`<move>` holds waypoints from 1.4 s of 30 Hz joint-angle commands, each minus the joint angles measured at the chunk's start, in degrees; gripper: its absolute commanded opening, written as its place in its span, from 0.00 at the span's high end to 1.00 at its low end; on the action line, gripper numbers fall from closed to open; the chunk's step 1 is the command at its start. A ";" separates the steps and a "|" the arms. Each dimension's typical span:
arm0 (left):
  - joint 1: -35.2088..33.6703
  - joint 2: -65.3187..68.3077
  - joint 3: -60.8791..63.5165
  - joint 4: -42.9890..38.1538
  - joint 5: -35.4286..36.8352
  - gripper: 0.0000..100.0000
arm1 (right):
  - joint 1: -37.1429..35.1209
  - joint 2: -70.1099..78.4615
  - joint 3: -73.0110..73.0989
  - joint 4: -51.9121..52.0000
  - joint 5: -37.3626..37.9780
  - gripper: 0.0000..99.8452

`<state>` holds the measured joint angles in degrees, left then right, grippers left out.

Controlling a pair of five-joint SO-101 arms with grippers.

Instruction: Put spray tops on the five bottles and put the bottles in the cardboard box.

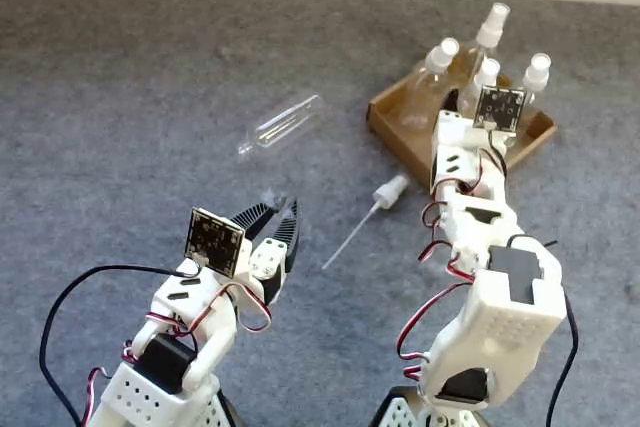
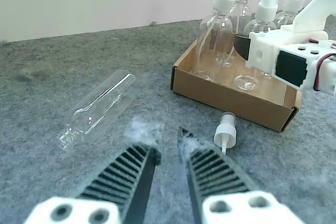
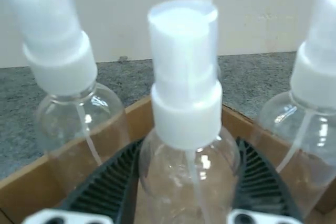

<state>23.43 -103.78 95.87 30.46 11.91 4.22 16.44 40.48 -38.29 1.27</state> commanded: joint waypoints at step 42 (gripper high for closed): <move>-0.92 0.13 1.19 0.18 -0.53 1.00 | -1.01 -0.66 -1.27 -1.10 -0.09 0.72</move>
<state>23.43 -103.78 95.87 30.46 11.91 3.96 16.44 40.48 -38.29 1.27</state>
